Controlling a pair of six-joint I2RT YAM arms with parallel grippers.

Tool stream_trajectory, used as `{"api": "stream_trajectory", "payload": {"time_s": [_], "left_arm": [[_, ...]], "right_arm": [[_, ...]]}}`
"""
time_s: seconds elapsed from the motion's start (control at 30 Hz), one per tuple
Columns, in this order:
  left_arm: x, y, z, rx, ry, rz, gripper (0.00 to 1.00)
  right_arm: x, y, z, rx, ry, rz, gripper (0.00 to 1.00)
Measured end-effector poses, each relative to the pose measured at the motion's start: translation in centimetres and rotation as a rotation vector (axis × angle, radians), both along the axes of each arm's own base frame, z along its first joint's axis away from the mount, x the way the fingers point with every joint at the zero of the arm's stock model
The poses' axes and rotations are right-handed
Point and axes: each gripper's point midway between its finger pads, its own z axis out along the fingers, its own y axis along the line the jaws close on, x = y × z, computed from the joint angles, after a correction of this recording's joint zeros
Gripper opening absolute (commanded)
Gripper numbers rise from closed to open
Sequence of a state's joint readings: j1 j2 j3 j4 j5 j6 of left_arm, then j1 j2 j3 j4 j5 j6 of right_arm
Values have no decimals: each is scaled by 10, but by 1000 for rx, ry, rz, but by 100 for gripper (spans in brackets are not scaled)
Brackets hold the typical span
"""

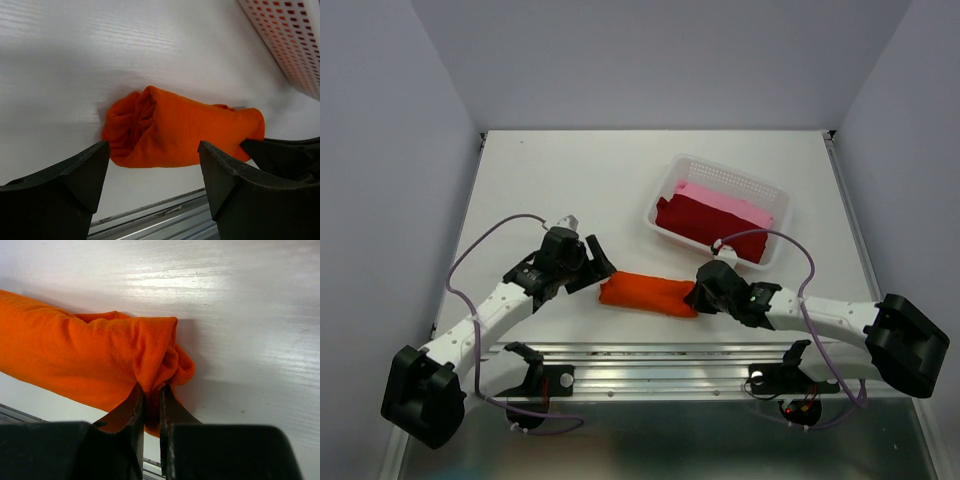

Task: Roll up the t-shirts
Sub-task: Pick up the T-shirt from the center of the board.

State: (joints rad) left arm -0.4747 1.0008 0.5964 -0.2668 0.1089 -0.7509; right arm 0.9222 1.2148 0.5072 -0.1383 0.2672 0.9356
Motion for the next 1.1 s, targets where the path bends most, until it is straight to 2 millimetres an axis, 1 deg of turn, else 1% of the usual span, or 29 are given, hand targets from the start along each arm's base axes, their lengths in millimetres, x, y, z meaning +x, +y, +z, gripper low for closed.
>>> {"api": "stream_trajectory", "payload": {"time_s": [0.1, 0.2, 0.3, 0.43, 0.5, 0.57, 0.77, 0.93, 1.0, 1.1], "left_arm": [[-10, -8, -17, -23, 41, -27, 84], [-21, -7, -40, -19, 106, -34, 84], [-25, -8, -51, -15, 145, -41, 84], [-24, -8, -53, -11, 150, -39, 83], [-24, -9, -54, -11, 150, -40, 78], [-23, -10, -55, -13, 150, -43, 75], [-22, -14, -67, -16, 174, -54, 73], [-20, -16, -67, -24, 167, -63, 73], [-19, -17, -67, -25, 163, -66, 67], [-18, -20, -69, -33, 166, -77, 61]], "right_arm": [[-1, -2, 0, -12, 2, 6, 1], [-2, -3, -1, -17, 1, 11, 1], [-2, -3, -1, -19, 1, 12, 1], [-2, -3, -1, -19, 1, 12, 1], [-2, -3, -1, -19, 1, 12, 1], [-2, -3, -1, -20, 2, 12, 1], [-2, -3, 0, -22, 3, 13, 1], [-2, -3, -2, -27, 7, 12, 1], [-2, -3, -2, -27, 8, 12, 1], [-2, -3, -2, -28, 8, 13, 1]]}}
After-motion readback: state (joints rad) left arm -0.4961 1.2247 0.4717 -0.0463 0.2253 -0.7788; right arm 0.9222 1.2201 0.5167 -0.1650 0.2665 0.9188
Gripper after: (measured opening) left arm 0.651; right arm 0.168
